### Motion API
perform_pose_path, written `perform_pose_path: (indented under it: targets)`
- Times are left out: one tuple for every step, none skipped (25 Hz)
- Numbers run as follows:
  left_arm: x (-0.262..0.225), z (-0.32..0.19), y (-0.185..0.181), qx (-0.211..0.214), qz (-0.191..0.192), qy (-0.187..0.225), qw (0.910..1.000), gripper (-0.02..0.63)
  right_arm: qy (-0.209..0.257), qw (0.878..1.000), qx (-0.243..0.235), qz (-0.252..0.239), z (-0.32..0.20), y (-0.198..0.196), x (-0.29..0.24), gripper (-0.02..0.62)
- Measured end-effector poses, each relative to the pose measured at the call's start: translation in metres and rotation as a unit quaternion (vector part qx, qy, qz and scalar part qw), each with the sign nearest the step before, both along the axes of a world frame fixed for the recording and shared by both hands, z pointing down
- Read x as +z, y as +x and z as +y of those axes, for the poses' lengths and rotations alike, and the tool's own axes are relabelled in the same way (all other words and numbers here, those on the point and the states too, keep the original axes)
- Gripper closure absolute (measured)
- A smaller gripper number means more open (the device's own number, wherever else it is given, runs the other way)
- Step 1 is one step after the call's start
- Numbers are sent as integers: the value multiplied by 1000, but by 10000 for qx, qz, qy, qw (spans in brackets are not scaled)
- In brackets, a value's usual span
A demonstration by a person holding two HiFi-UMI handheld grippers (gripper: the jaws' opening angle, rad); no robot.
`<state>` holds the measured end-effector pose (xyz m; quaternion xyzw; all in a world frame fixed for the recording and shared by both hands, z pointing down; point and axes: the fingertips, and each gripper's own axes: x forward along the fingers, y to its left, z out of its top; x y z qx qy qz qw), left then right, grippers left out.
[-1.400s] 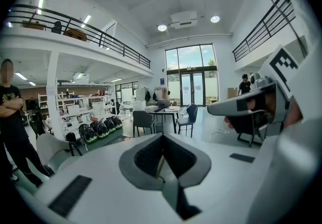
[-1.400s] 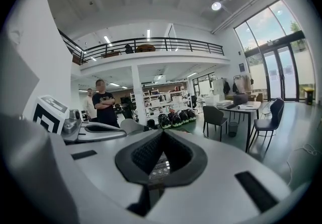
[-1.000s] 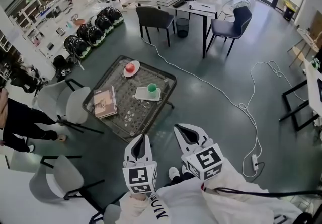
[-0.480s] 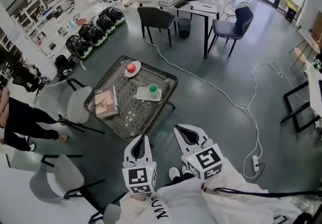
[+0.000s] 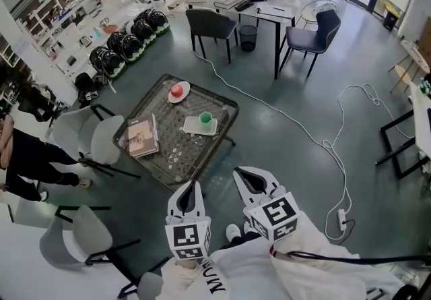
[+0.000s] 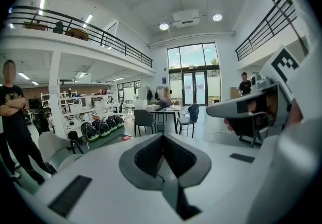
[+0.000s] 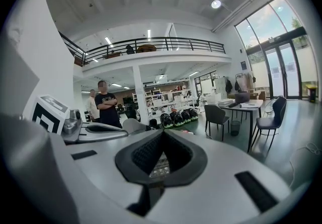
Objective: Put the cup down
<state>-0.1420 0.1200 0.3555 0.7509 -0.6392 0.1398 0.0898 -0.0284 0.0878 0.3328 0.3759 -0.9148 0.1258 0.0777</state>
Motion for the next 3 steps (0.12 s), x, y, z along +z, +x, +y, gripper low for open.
perform_pose_path:
  targets:
    - [1,1,-1,0,1,-10,10000,597,-1,10000,-7,-2,0,-1,0,591]
    - [1,1,-1,0,4,-19,10000,597,-3,10000,-14,-5,1,-2,1,591]
    - [2,2,-2,1,7,-27,10000,597,-4,10000,-21,-8,1,-2,1,591]
